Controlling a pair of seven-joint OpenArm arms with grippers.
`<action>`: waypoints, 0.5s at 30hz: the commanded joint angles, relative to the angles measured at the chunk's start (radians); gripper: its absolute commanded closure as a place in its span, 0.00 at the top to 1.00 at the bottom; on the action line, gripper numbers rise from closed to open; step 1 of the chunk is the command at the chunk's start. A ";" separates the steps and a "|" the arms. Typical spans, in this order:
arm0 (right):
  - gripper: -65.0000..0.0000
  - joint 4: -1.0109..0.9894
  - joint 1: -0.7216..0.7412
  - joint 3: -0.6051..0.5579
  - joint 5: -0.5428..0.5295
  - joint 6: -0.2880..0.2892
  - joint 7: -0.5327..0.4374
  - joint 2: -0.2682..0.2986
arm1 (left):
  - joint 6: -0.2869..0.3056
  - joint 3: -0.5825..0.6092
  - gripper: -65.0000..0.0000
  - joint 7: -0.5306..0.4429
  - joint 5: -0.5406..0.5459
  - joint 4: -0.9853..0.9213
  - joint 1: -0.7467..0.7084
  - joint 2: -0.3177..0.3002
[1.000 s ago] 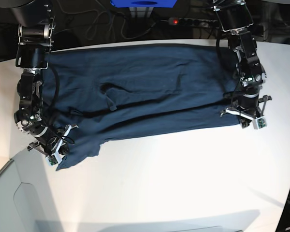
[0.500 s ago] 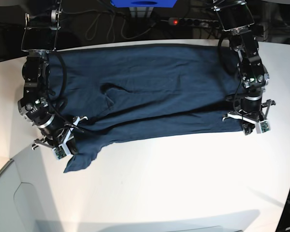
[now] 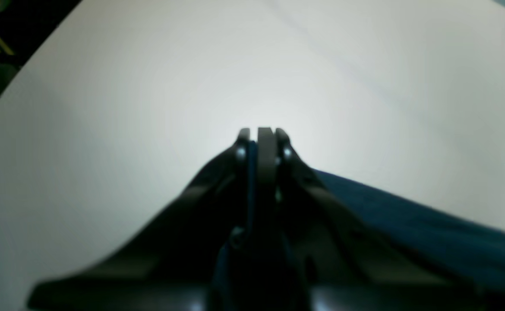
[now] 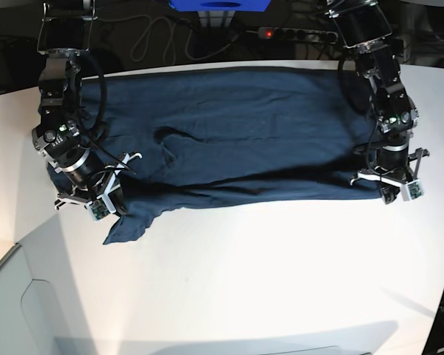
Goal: Fold the T-shirt properly
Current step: 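Pull the held shirt edges with both grippers back toward the arms, folding lengthwise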
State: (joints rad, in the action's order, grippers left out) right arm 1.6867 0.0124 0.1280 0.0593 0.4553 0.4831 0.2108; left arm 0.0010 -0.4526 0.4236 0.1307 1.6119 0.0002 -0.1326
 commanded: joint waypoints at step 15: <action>0.00 0.022 -0.079 0.161 -0.011 0.009 -0.033 -0.006 | 0.000 -0.008 0.00 -0.032 0.005 0.020 -0.024 -0.009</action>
State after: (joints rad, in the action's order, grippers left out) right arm 1.6890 -0.0818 0.2852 0.0589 0.4595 0.4786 0.1940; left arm 0.0032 -0.4568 0.4229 0.1333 1.6119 -0.0364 -0.1326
